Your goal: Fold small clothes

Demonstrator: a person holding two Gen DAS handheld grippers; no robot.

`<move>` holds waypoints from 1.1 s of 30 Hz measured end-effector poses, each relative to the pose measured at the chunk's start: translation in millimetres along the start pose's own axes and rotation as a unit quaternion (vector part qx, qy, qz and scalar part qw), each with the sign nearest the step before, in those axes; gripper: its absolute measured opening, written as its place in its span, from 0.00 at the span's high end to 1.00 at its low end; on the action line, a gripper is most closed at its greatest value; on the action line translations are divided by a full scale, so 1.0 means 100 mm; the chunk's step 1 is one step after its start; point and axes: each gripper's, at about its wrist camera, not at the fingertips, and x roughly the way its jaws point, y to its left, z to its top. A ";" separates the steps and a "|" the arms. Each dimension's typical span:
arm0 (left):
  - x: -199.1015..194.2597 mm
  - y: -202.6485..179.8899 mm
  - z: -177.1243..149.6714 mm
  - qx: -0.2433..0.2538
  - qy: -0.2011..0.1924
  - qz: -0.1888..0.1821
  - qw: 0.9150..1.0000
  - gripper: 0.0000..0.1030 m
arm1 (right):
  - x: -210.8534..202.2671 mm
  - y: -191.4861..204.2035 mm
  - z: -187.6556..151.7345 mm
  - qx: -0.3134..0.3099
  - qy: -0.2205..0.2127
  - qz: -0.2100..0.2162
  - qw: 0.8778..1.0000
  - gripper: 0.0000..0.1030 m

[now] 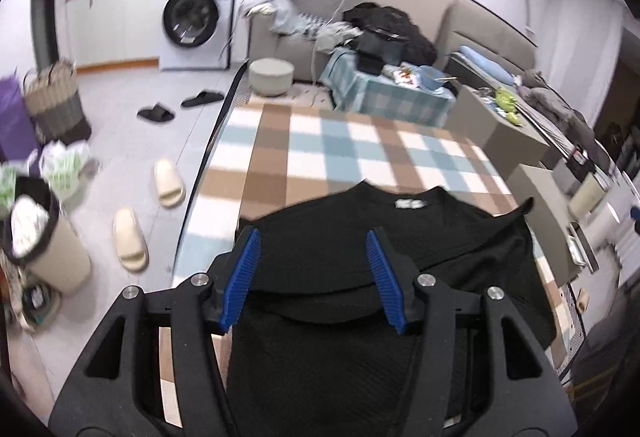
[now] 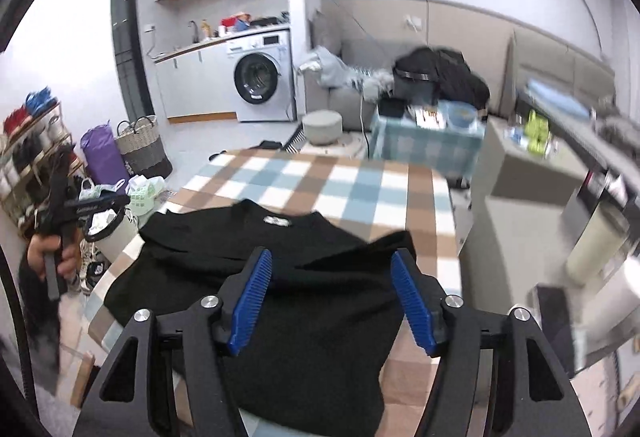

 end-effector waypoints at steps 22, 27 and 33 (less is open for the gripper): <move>0.71 0.63 -0.07 -0.059 0.071 0.035 0.995 0.38 | 0.96 -0.52 -0.02 0.124 0.016 0.037 0.992 0.33; 1.23 0.74 -0.30 -0.078 0.124 0.033 0.989 0.38 | 1.44 -0.66 -0.17 0.157 0.049 0.039 0.986 0.33; 1.29 0.74 -0.35 -0.092 0.101 -0.009 0.991 0.95 | 1.83 -0.80 -0.24 0.179 0.082 0.032 0.980 0.33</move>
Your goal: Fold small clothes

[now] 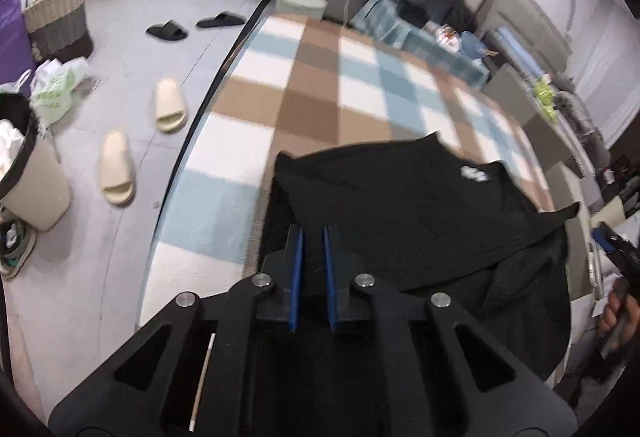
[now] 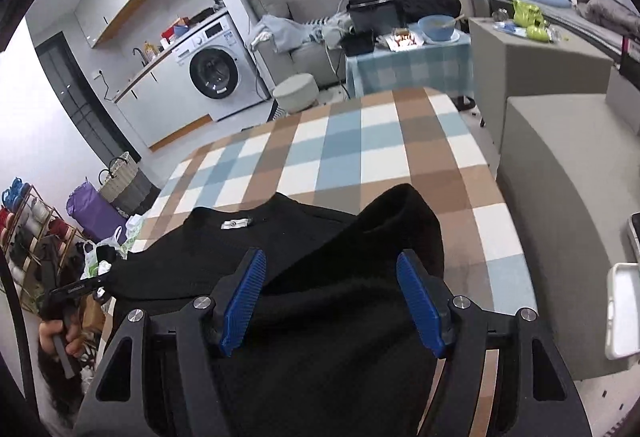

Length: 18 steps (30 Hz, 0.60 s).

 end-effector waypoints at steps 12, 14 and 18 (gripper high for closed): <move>0.28 0.13 0.79 -0.061 -0.067 -0.038 0.995 0.96 | 0.36 -0.32 0.19 0.032 -0.009 -0.034 0.999 0.33; 0.50 0.23 0.89 -0.083 -0.043 -0.001 0.996 0.95 | 0.39 -0.45 0.20 0.047 -0.017 -0.039 0.998 0.33; 0.60 0.29 0.90 -0.070 -0.024 0.020 0.997 0.90 | 0.45 -0.68 0.19 0.077 -0.007 -0.057 0.995 0.33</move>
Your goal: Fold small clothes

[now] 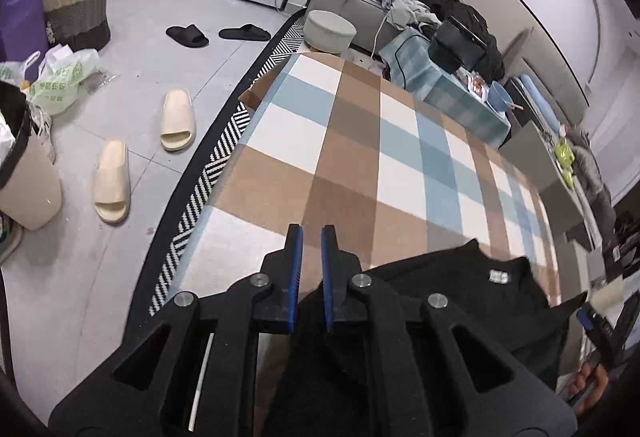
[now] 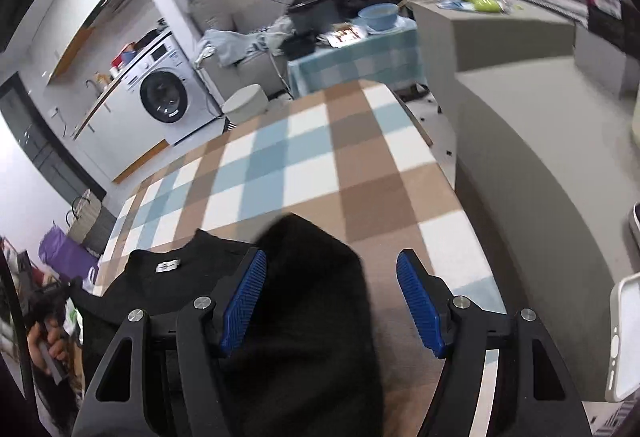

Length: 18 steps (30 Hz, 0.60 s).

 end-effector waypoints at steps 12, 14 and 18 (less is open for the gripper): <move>-0.46 0.24 -0.27 0.004 -0.033 0.022 0.999 0.45 | 0.54 0.07 0.06 -0.004 0.053 -0.036 0.998 0.33; -0.51 0.29 -0.32 0.002 -0.032 0.030 0.999 0.43 | 0.60 0.09 0.09 -0.005 0.050 -0.041 0.998 0.33; -0.50 0.31 -0.44 0.014 -0.017 0.032 0.999 0.36 | 0.58 0.12 0.10 -0.014 0.049 -0.019 0.999 0.33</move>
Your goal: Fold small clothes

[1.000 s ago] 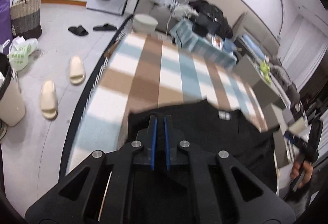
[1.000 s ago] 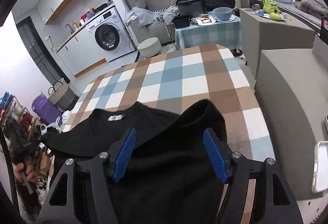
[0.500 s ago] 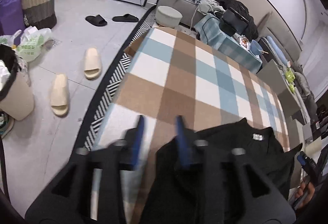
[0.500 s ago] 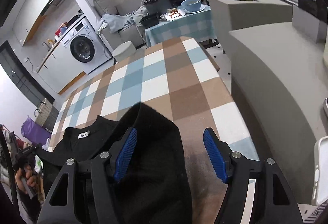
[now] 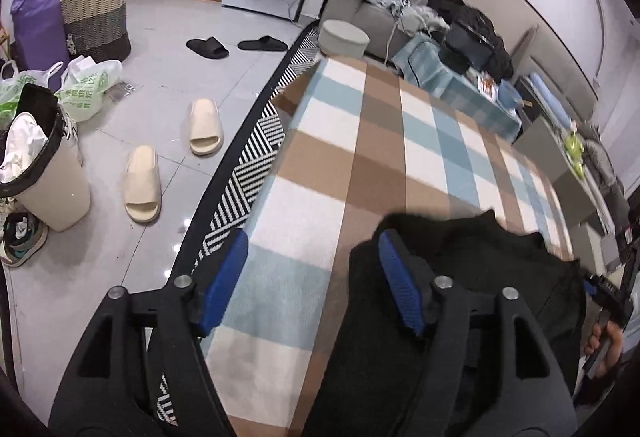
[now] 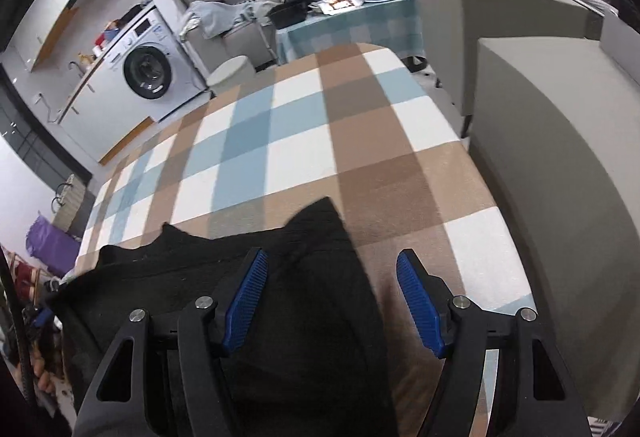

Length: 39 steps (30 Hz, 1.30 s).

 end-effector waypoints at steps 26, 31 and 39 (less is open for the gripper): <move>0.41 -0.35 0.27 0.020 -0.019 -0.061 0.998 0.96 | -0.11 0.01 -0.14 -0.024 0.005 0.006 1.000 0.33; 0.51 -0.15 0.25 -0.028 0.009 -0.026 0.999 0.95 | -0.17 0.03 -0.15 -0.029 -0.002 0.007 1.000 0.33; 0.26 -0.39 0.12 0.015 -0.004 -0.020 1.000 0.71 | -0.30 0.47 -0.22 -0.099 -0.001 0.037 0.994 0.33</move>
